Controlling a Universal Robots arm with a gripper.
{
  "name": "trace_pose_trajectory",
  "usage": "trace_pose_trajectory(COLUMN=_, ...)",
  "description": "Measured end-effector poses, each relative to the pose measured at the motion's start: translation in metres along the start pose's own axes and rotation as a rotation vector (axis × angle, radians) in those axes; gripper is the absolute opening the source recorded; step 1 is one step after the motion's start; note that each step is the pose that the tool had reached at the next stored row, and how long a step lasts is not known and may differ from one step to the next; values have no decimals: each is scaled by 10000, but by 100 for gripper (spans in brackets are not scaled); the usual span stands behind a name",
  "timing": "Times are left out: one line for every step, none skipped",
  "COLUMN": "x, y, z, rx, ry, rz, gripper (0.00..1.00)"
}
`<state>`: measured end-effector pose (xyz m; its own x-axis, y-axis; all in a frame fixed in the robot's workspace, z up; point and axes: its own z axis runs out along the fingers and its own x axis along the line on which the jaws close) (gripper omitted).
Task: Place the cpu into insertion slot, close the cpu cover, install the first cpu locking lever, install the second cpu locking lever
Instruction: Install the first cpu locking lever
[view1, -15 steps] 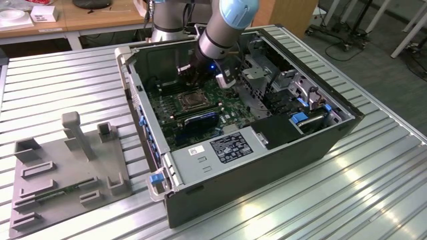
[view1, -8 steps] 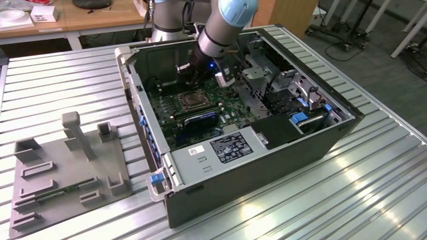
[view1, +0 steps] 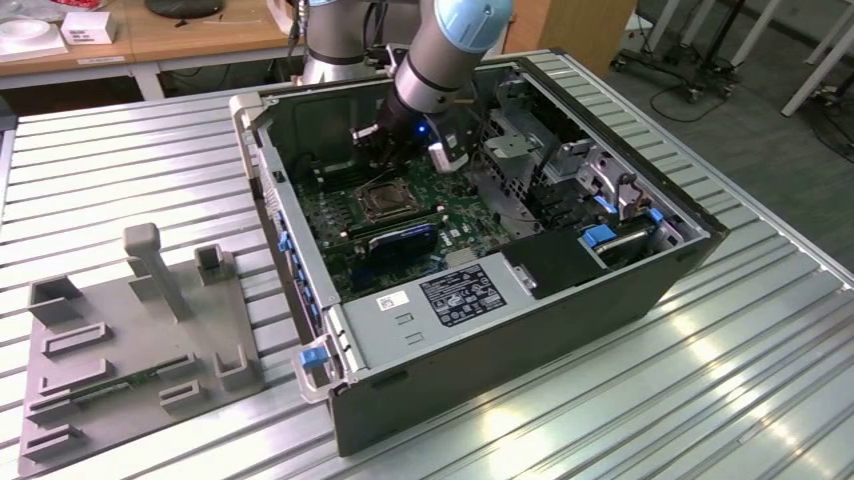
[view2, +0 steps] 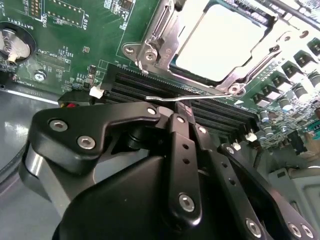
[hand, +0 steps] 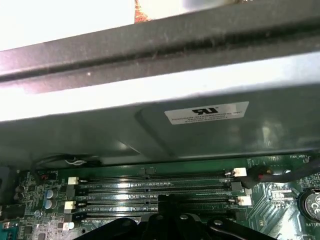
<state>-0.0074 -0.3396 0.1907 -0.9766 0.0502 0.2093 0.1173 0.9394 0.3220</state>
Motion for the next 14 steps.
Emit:
trace_pose_trajectory(x=0, y=0, z=0, rx=0, ry=0, rz=0, gripper=11)
trace_pose_trajectory(x=1, y=2, z=-4, rx=4, ry=1, rz=2, gripper=11)
trace_pose_trajectory(x=4, y=7, z=-18, rx=3, ry=1, rz=2, gripper=11)
trace_pose_trajectory(x=8, y=14, z=-37, rx=-1, ry=0, rz=0, gripper=11)
trace_pose_trajectory(x=13, y=21, z=-58, rx=-4, ry=-1, rz=0, gripper=11)
trace_pose_trajectory(x=18, y=28, z=-79, rx=-8, ry=0, rz=-1, gripper=11)
trace_pose_trajectory(x=23, y=36, z=-100, rx=-12, ry=1, rz=-2, gripper=11)
trace_pose_trajectory(x=27, y=43, z=-119, rx=-20, ry=2, rz=-3, gripper=11)
trace_pose_trajectory(x=30, y=47, z=-130, rx=-28, ry=3, rz=-5, gripper=11)
trace_pose_trajectory(x=32, y=50, z=-140, rx=-36, ry=4, rz=-6, gripper=11)
trace_pose_trajectory(x=34, y=54, z=-150, rx=-44, ry=5, rz=-8, gripper=11)
trace_pose_trajectory(x=37, y=58, z=-160, rx=-51, ry=6, rz=-8, gripper=11)
trace_pose_trajectory(x=38, y=61, z=-168, rx=-57, ry=7, rz=-11, gripper=11)
trace_pose_trajectory(x=40, y=65, z=-175, rx=-63, ry=7, rz=-12, gripper=11)
